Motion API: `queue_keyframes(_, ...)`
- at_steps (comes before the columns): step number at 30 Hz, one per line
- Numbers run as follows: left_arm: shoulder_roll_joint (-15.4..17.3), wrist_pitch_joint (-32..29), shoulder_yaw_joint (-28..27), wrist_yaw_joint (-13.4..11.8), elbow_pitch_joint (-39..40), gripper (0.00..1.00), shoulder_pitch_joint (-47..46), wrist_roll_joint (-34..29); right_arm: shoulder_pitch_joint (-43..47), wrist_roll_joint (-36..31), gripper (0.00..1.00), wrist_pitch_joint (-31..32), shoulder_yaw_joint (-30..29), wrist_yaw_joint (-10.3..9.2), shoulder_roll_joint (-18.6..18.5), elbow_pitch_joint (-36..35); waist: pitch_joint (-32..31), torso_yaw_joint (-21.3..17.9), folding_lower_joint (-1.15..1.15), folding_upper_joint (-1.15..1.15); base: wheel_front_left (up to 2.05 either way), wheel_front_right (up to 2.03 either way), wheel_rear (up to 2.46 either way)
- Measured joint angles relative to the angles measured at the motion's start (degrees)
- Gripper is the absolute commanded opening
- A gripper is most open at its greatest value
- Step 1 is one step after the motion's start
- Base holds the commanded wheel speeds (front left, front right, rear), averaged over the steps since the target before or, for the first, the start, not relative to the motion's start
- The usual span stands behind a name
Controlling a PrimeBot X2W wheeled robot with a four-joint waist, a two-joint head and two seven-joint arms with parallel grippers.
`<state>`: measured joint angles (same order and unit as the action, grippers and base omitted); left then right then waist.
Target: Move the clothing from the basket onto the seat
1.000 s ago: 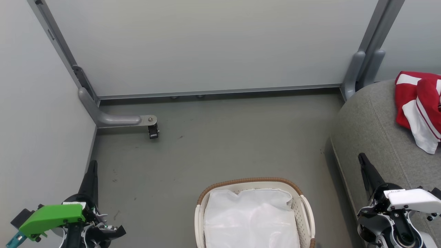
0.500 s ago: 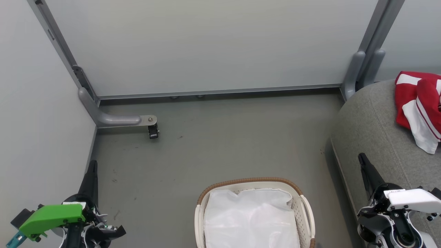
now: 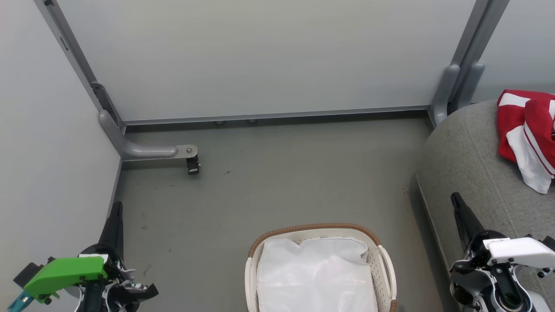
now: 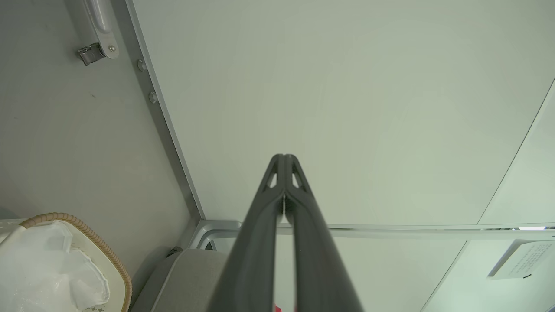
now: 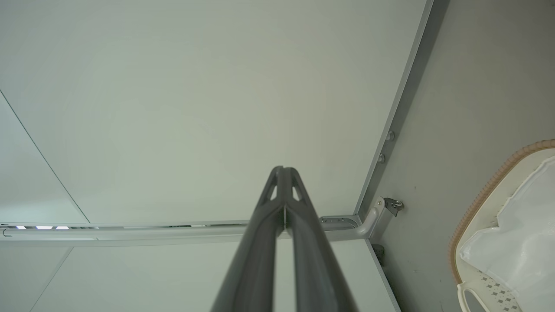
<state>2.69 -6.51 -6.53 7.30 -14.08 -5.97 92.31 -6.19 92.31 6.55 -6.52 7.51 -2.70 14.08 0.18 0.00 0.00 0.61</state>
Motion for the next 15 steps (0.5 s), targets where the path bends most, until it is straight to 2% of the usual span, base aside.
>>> queue_keyframes(15, 0.01, 0.0, 0.0, 0.0, 0.01, 0.0, 0.0, 0.0, 0.0, 0.0, 0.0, 0.0, 0.0, 0.0, 0.0, 0.0, 0.0, 0.0, 0.0, 0.0, 0.0, 0.0, 0.0)
